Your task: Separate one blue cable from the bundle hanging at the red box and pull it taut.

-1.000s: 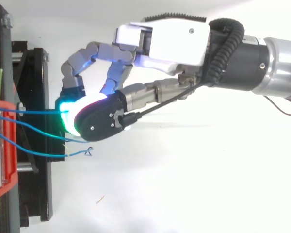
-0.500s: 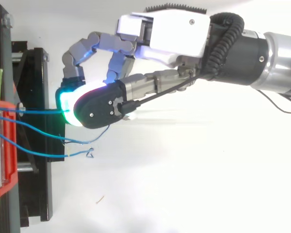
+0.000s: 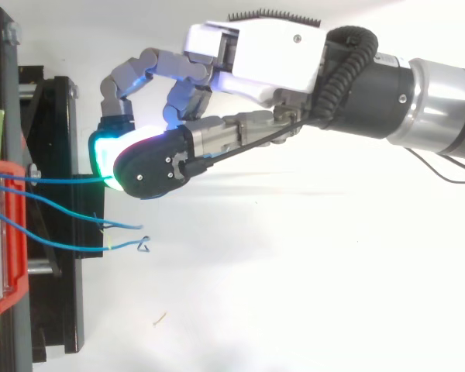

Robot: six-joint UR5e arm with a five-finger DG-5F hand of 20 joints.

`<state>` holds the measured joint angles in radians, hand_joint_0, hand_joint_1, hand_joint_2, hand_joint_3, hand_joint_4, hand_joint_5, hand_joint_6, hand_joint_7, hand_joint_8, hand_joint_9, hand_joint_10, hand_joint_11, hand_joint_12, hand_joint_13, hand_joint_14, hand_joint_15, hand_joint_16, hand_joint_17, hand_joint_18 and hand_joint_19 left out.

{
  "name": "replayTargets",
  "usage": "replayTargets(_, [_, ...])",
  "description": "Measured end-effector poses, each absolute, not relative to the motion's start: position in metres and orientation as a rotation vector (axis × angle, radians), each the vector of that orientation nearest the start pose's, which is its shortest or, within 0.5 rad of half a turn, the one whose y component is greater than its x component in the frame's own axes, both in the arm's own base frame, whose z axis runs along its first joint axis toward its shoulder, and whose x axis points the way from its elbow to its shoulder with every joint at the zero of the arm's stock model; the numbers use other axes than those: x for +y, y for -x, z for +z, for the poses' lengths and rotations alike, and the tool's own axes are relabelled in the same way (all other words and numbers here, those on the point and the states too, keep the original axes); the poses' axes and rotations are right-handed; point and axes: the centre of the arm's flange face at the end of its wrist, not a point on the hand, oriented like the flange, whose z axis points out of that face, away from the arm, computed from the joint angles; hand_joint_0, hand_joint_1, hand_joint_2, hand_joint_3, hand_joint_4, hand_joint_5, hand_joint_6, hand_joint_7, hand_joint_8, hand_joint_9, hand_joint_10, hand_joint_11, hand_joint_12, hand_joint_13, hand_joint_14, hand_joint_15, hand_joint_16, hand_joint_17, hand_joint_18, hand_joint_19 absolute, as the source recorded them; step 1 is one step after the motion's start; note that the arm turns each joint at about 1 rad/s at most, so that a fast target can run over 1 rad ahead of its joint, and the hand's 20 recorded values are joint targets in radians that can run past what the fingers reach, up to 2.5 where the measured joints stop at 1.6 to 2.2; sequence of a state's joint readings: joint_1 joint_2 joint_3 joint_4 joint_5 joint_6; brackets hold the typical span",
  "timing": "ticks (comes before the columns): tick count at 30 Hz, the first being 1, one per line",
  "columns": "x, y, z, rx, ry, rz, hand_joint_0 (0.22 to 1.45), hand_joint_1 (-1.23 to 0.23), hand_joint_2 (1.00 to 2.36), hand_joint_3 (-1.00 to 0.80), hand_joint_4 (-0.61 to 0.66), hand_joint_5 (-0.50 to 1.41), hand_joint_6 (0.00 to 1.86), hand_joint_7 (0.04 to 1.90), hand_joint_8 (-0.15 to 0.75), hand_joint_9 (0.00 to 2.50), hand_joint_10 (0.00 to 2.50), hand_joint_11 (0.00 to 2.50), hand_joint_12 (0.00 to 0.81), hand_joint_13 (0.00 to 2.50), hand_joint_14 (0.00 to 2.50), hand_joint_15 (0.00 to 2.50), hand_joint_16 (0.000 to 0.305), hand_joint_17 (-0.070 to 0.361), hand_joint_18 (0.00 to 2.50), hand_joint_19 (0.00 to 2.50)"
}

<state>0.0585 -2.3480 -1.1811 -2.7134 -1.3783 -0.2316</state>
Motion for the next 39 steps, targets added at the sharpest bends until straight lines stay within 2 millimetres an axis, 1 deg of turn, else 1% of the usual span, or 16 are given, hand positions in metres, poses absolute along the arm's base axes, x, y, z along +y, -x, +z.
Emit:
replayTargets(1, [-0.108, -0.771, 0.220, 1.189, -1.089, 0.955, 0.56, -0.48, 1.00, -0.50, 0.15, -0.13, 0.80, 1.08, 0.329, 1.14, 1.07, 1.49, 0.350, 1.25, 1.17, 1.42, 0.047, 0.106, 1.16, 0.85])
replayTargets(2, [-0.108, -0.771, 0.219, 1.190, -1.090, 0.954, 0.56, -0.48, 1.00, -0.50, 0.15, -0.13, 0.81, 1.09, 0.326, 1.13, 1.10, 1.49, 0.361, 1.25, 1.18, 1.43, 0.047, 0.106, 1.16, 0.85])
replayTargets(10, [-0.104, -0.771, 0.218, 1.199, -1.086, 0.964, 0.53, -0.50, 1.00, -0.50, 0.16, -0.14, 0.82, 1.06, 0.342, 1.09, 1.24, 1.39, 0.366, 1.24, 1.25, 1.37, 0.048, 0.109, 1.18, 0.84])
replayTargets(12, [-0.103, -0.772, 0.218, 1.208, -1.078, 0.971, 0.52, -0.50, 1.00, -0.50, 0.16, -0.14, 0.82, 1.05, 0.350, 1.08, 1.28, 1.39, 0.374, 1.24, 1.31, 1.32, 0.049, 0.111, 1.18, 0.85])
replayTargets(14, [-0.101, -0.772, 0.219, 1.219, -1.065, 0.976, 0.51, -0.51, 1.00, -0.50, 0.17, -0.15, 0.83, 1.04, 0.354, 1.05, 1.37, 1.36, 0.379, 1.24, 1.36, 1.30, 0.051, 0.114, 1.20, 0.84])
replayTargets(15, [-0.100, -0.772, 0.220, 1.224, -1.057, 0.977, 0.49, -0.50, 1.00, -0.50, 0.17, -0.15, 0.83, 1.04, 0.366, 1.04, 1.41, 1.34, 0.391, 1.24, 1.43, 1.29, 0.052, 0.116, 1.21, 0.85])
replayTargets(19, [-0.098, -0.771, 0.229, 1.240, -1.018, 0.968, 0.47, -0.50, 1.00, -0.50, 0.18, -0.15, 0.83, 1.02, 0.377, 1.02, 1.52, 1.30, 0.406, 1.23, 1.53, 1.26, 0.054, 0.122, 1.24, 0.86])
replayTargets(23, [-0.098, -0.770, 0.241, 1.245, -0.979, 0.945, 0.47, -0.51, 1.00, -0.50, 0.19, -0.15, 0.84, 1.00, 0.375, 1.00, 1.60, 1.29, 0.404, 1.23, 1.65, 1.21, 0.054, 0.122, 1.25, 0.88])
replayTargets(24, [-0.097, -0.770, 0.243, 1.246, -0.974, 0.942, 0.47, -0.51, 1.00, -0.50, 0.18, -0.15, 0.84, 1.00, 0.373, 1.00, 1.64, 1.25, 0.403, 1.22, 1.66, 1.21, 0.054, 0.122, 1.25, 0.88])
replayTargets(27, [-0.097, -0.769, 0.247, 1.245, -0.963, 0.935, 0.49, -0.52, 1.00, -0.50, 0.18, -0.15, 0.84, 1.01, 0.365, 0.99, 1.68, 1.27, 0.388, 1.22, 1.67, 1.22, 0.052, 0.116, 1.25, 0.90])
replayTargets(29, [-0.096, -0.769, 0.251, 1.242, -0.958, 0.936, 0.53, -0.54, 1.00, -0.50, 0.17, -0.15, 0.84, 1.03, 0.344, 0.99, 1.63, 1.32, 0.366, 1.21, 1.65, 1.25, 0.049, 0.109, 1.23, 0.92])
replayTargets(30, [-0.096, -0.769, 0.253, 1.240, -0.956, 0.936, 0.54, -0.55, 1.00, -0.50, 0.17, -0.15, 0.84, 1.03, 0.347, 0.99, 1.64, 1.30, 0.360, 1.21, 1.64, 1.27, 0.048, 0.107, 1.22, 0.92])
replayTargets(35, [-0.096, -0.766, 0.266, 1.232, -0.953, 0.937, 0.59, -0.63, 1.01, -0.36, 0.16, -0.15, 0.86, 1.09, 0.328, 0.99, 1.63, 1.34, 0.350, 1.22, 1.61, 1.30, 0.045, 0.101, 1.22, 0.94])
replayTargets(37, [-0.096, -0.765, 0.269, 1.232, -0.954, 0.937, 0.59, -0.65, 1.01, -0.31, 0.16, -0.15, 0.87, 1.09, 0.341, 0.99, 1.69, 1.31, 0.368, 1.23, 1.63, 1.27, 0.047, 0.105, 1.24, 0.92])
replayTargets(38, [-0.096, -0.765, 0.270, 1.234, -0.955, 0.937, 0.60, -0.66, 1.01, -0.29, 0.16, -0.15, 0.87, 1.09, 0.345, 0.99, 1.70, 1.30, 0.364, 1.23, 1.64, 1.26, 0.047, 0.107, 1.25, 0.92])
replayTargets(39, [-0.096, -0.764, 0.270, 1.234, -0.956, 0.937, 0.60, -0.67, 1.01, -0.27, 0.16, -0.15, 0.88, 1.08, 0.352, 0.99, 1.73, 1.28, 0.380, 1.24, 1.65, 1.25, 0.048, 0.109, 1.26, 0.91])
